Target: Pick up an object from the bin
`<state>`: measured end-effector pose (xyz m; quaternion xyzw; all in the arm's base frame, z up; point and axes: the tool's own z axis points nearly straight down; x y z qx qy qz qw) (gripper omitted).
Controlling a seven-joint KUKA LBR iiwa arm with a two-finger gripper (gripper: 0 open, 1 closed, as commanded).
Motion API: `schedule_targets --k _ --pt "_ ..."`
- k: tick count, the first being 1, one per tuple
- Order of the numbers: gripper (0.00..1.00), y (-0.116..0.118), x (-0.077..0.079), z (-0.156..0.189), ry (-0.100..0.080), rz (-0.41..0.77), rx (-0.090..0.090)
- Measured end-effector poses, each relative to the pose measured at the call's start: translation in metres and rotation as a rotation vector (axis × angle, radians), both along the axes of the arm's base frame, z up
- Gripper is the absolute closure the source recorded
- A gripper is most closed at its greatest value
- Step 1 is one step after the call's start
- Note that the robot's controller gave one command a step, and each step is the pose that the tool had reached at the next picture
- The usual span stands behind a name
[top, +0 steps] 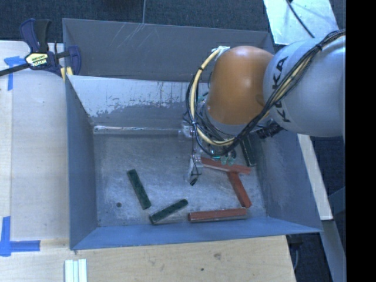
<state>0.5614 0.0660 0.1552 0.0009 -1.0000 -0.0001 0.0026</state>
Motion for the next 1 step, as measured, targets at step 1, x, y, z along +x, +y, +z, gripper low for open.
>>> schedule_targets --k 1 --pt "0.00 0.0446 -0.0278 0.1136 -0.014 0.399 0.001"
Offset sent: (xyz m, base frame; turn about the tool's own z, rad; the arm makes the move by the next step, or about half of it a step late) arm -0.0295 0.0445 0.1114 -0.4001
